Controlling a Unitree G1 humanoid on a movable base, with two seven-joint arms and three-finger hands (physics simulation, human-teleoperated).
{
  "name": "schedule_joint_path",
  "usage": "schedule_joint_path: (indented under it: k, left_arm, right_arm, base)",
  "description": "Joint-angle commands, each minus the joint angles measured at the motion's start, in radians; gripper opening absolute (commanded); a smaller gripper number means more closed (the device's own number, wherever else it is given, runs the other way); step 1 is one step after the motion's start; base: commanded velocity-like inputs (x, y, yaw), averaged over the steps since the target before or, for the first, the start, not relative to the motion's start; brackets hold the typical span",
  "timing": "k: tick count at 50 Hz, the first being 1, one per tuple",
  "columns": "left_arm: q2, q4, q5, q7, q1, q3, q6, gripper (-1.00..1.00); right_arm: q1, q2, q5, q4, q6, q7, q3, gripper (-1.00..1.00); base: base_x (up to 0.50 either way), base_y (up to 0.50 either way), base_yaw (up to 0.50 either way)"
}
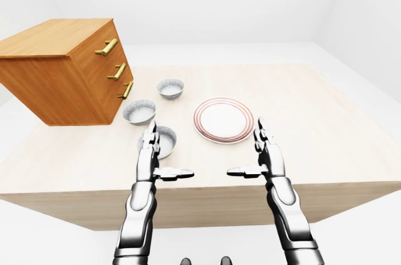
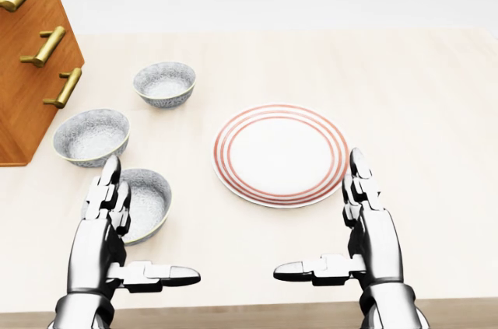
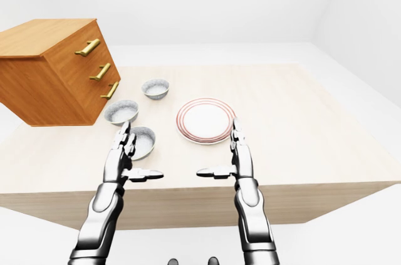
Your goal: Put the bowl at the front on the plate.
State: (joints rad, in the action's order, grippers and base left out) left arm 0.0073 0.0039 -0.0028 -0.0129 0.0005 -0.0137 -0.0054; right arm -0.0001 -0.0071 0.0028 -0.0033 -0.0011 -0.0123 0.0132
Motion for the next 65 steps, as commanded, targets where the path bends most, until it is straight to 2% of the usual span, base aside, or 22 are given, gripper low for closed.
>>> schedule_joint_path:
  k: [1,19,20,21,22,24,25,27,28,30,34,38,41,43,44,46,51,54,55,57,59,65]
  left_arm:
    - [0.011,0.006,0.001,-0.021,0.004,-0.019,-0.014,1.0]
    - [0.008,-0.021,0.003,-0.028,0.017,-0.018,-0.031,1.0]
    - [0.009,-0.031,-0.003,-0.028,0.016,-0.021,-0.017,1.0]
    - [0.01,-0.01,-0.01,-0.028,0.005,-0.027,-0.017,1.0]
    - [0.01,-0.004,-0.01,-0.019,-0.001,-0.031,-0.03,1.0]
    - [0.011,-0.024,-0.019,-0.021,0.004,-0.031,-0.003,1.0]
    - [0.012,-0.021,-0.017,-0.016,0.0,-0.033,-0.009,1.0]
    - [0.013,-0.002,-0.041,0.003,-0.028,-0.055,0.028,1.0]
    - [0.017,0.012,-0.045,0.004,-0.039,-0.059,0.023,1.0]
    - [0.02,-0.008,-0.054,0.012,-0.038,-0.062,0.039,1.0]
    - [0.023,-0.018,-0.011,0.03,-0.018,-0.052,-0.013,1.0]
    - [0.024,-0.013,-0.016,0.042,-0.03,-0.064,-0.013,1.0]
    - [0.023,-0.019,-0.022,0.055,-0.029,-0.073,-0.012,1.0]
    - [0.02,-0.049,-0.006,0.073,-0.013,-0.068,-0.028,1.0]
    - [0.02,-0.067,-0.013,0.064,-0.005,-0.066,-0.019,1.0]
    - [0.02,-0.064,-0.002,0.072,-0.002,-0.068,-0.037,1.0]
    - [0.025,-0.101,-0.021,0.13,-0.018,-0.111,0.044,1.0]
    - [0.034,-0.084,-0.036,0.156,-0.036,-0.134,0.064,1.0]
    - [0.039,-0.083,-0.033,0.166,-0.042,-0.136,0.083,1.0]
    - [0.042,-0.082,-0.055,0.192,-0.057,-0.154,0.093,1.0]
    - [0.043,-0.097,-0.073,0.2,-0.054,-0.158,0.093,1.0]
    - [0.053,-0.108,-0.088,0.269,-0.07,-0.18,0.093,1.0]
  right_arm:
    - [-0.001,-0.011,-0.003,-0.007,-0.005,-0.02,0.017,1.0]
    - [-0.011,-0.011,-0.021,0.012,-0.001,-0.021,0.013,1.0]
    - [-0.009,-0.01,-0.023,0.001,0.009,-0.014,0.014,1.0]
    - [-0.008,-0.011,-0.017,0.008,-0.003,-0.019,0.017,1.0]
    - [-0.008,-0.011,-0.018,0.01,-0.004,-0.017,0.018,1.0]
    - [-0.009,-0.011,-0.016,0.014,-0.009,-0.019,0.017,1.0]
    - [-0.01,-0.011,-0.02,0.014,-0.005,-0.018,0.015,1.0]
    - [-0.01,-0.011,-0.022,0.011,0.0,-0.018,0.013,1.0]
    - [-0.007,-0.01,-0.023,0.002,0.005,-0.017,0.012,1.0]
    - [-0.006,-0.011,-0.022,0.003,0.001,-0.019,0.012,1.0]
    - [-0.006,-0.011,-0.016,0.005,-0.014,-0.031,0.01,1.0]
    - [-0.002,-0.009,-0.019,-0.009,0.001,-0.019,0.014,1.0]
    - [-0.009,-0.012,-0.018,0.022,-0.02,-0.021,0.017,1.0]
    - [-0.007,-0.011,-0.026,0.008,-0.006,-0.016,0.013,1.0]
    - [-0.005,-0.01,-0.025,0.002,-0.003,-0.015,0.013,1.0]
    - [-0.004,-0.011,-0.022,0.008,-0.011,-0.016,0.016,1.0]
    - [-0.004,-0.01,-0.021,0.003,-0.01,-0.014,0.017,1.0]
    - [-0.005,-0.01,-0.02,0.001,-0.007,-0.012,0.017,1.0]
    - [-0.005,-0.01,-0.02,0.003,-0.008,-0.013,0.016,1.0]
    - [-0.007,-0.011,-0.022,0.01,-0.011,-0.014,0.015,1.0]
    - [-0.005,-0.01,-0.024,-0.002,-0.001,-0.014,0.012,1.0]
    - [-0.01,-0.011,-0.023,0.019,-0.014,-0.01,0.018,1.0]
  base:
    - [0.0,0.0,0.0]
    - [0.0,0.0,0.0]
    - [0.0,0.0,0.0]
    - [0.0,0.0,0.0]
    - [0.0,0.0,0.0]
    - [0.0,0.0,0.0]
    - [0.0,0.0,0.0]
    - [0.0,0.0,0.0]
    - [0.0,0.0,0.0]
    - [0.0,0.0,0.0]
    - [0.0,0.0,0.0]
    - [0.0,0.0,0.0]
    - [0.0,0.0,0.0]
    - [0.0,0.0,0.0]
    - [0.0,0.0,0.0]
    - [0.0,0.0,0.0]
    - [0.0,0.0,0.0]
    - [0.0,0.0,0.0]
    - [0.0,0.0,0.0]
    - [0.0,0.0,0.0]
    - [0.0,0.0,0.0]
    - [0.0,0.0,0.0]
